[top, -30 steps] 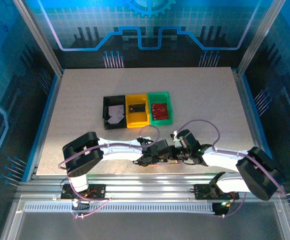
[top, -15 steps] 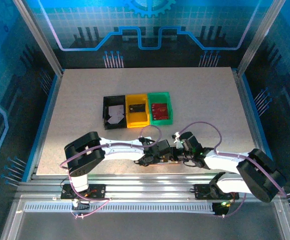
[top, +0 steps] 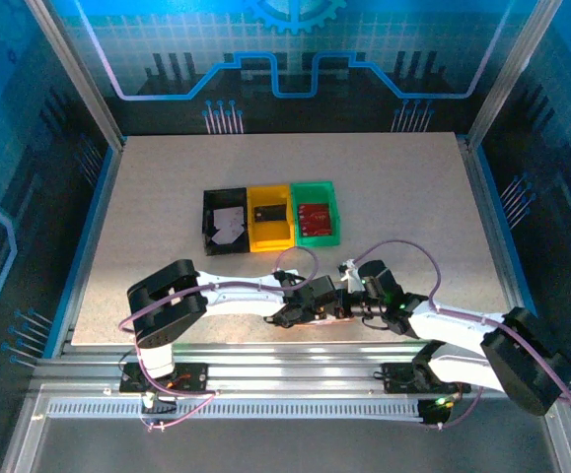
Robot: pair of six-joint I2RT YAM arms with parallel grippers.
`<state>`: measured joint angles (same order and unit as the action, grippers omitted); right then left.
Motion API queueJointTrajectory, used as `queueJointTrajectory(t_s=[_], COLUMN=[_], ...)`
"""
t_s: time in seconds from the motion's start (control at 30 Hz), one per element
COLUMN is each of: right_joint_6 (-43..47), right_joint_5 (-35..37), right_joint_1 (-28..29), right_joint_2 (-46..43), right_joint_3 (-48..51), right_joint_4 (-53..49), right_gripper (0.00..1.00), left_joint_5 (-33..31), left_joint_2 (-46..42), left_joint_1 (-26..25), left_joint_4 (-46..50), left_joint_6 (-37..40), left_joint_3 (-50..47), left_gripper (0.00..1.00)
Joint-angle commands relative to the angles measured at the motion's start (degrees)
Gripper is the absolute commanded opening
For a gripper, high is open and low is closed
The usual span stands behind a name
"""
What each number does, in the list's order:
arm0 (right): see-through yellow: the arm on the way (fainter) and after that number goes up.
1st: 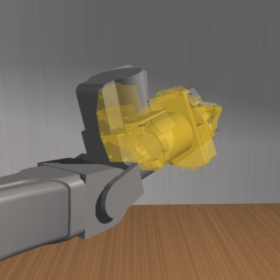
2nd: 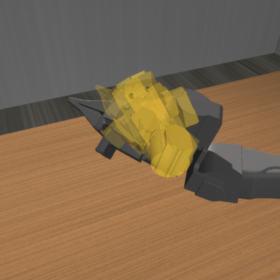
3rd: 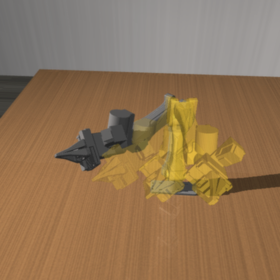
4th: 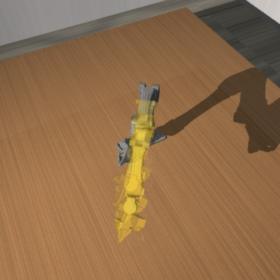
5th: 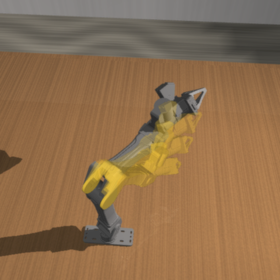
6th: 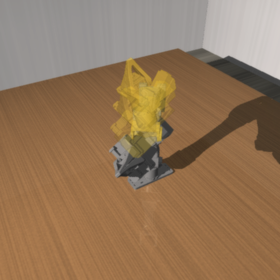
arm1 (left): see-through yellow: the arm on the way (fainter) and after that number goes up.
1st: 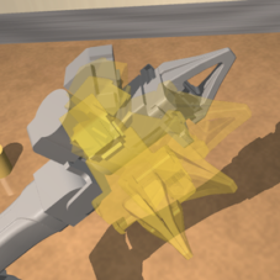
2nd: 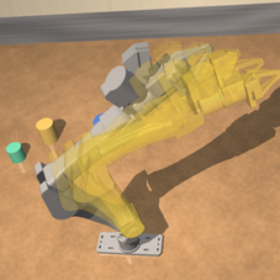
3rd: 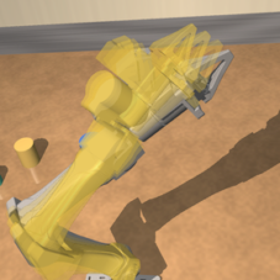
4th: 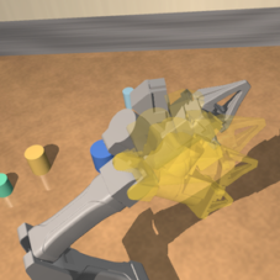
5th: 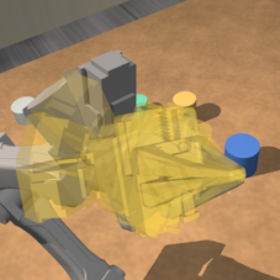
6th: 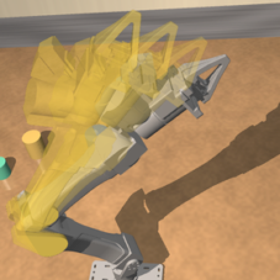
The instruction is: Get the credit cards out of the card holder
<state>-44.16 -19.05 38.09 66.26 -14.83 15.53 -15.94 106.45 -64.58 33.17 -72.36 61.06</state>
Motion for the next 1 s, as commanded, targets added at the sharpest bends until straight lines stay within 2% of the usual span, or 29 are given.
queueJointTrajectory(t_s=[0.0, 0.17, 0.73, 0.97], right_joint_6=[0.66, 1.88, 5.91, 7.0], right_joint_5=[-4.77, -2.79, -5.15, -7.23], right_joint_1=[0.91, -0.41, -10.62, -14.13], right_joint_2=[-1.19, -4.99, -19.77, -25.48], right_joint_3=[0.51, 1.12, 0.97, -0.58], right_joint_4=[0.28, -5.84, -21.58, -27.8], right_gripper=[0.06, 0.0, 0.0, 0.0], left_joint_5=[22.37, 22.15, 21.95, 20.06], left_joint_2=[23.21, 22.78, 21.66, 13.98], left_joint_1=[-2.23, -2.31, -2.17, -0.63], left_joint_4=[-33.57, -33.29, -33.46, -34.22], left_joint_6=[-1.65, -1.73, -1.91, -2.1], left_joint_3=[-7.53, -8.0, -8.83, -12.99], left_gripper=[0.44, 0.44, 0.44, 0.44])
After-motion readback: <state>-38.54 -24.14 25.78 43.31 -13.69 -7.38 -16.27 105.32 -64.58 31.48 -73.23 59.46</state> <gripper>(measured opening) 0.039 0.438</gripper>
